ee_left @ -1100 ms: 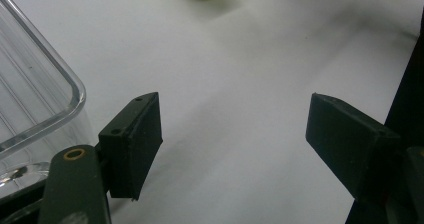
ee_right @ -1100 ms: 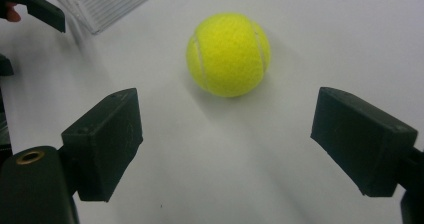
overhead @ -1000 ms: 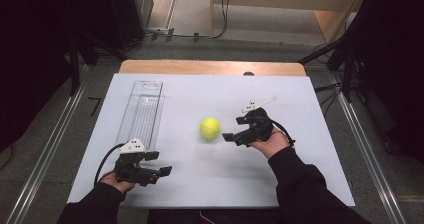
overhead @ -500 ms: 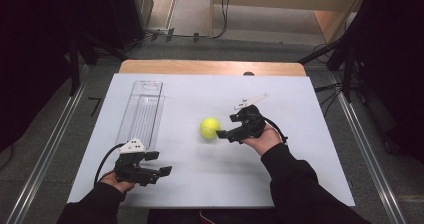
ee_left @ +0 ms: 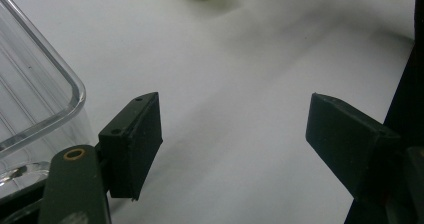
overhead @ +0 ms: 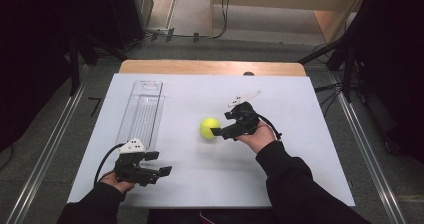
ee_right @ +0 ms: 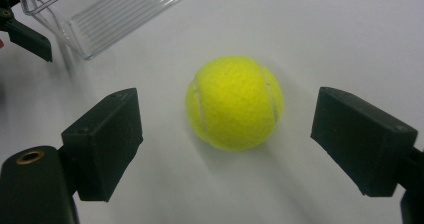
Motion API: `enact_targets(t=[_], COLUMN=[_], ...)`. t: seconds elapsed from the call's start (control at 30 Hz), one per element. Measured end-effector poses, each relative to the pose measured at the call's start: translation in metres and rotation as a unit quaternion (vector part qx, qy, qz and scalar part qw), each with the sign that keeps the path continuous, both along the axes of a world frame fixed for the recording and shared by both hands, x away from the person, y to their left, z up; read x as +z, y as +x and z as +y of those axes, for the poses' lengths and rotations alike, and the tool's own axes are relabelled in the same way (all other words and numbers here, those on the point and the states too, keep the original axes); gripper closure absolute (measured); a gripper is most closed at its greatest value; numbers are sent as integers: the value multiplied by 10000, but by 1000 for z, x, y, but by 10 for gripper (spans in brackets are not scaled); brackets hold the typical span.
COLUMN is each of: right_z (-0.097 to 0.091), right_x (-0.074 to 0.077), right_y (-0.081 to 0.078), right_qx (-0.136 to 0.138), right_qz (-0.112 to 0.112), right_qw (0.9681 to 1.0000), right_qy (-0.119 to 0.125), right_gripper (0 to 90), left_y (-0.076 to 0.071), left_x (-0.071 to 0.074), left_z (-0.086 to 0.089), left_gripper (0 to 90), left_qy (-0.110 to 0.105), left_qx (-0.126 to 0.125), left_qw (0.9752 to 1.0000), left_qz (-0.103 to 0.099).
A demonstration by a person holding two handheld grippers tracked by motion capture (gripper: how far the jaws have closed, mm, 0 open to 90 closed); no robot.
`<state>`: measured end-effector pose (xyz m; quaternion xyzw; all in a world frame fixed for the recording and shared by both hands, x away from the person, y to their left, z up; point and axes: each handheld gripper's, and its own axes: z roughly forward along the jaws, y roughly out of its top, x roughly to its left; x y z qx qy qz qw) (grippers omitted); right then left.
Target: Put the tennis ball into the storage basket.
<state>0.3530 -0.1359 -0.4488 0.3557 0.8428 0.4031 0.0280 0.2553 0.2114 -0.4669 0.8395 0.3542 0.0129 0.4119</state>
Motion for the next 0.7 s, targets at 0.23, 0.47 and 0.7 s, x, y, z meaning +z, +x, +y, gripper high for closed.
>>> enact_targets(t=[0.23, 0.47, 0.7], right_z=[5, 12, 18], right_x=[0, 1, 0], right_y=[4, 8, 14], right_qx=[14, 46, 90], right_qz=[4, -34, -53], right_qw=[10000, 10000, 9999], right_qy=[21, -5, -11], right_gripper=[111, 111, 111], left_y=[0, 0, 0], left_x=[0, 0, 0], left_z=[0, 1, 1], left_gripper=[234, 234, 234], left_qy=[-16, -14, -9], left_qx=[3, 5, 4], left_qw=[10000, 10000, 10000], left_qz=[1, 2, 3])
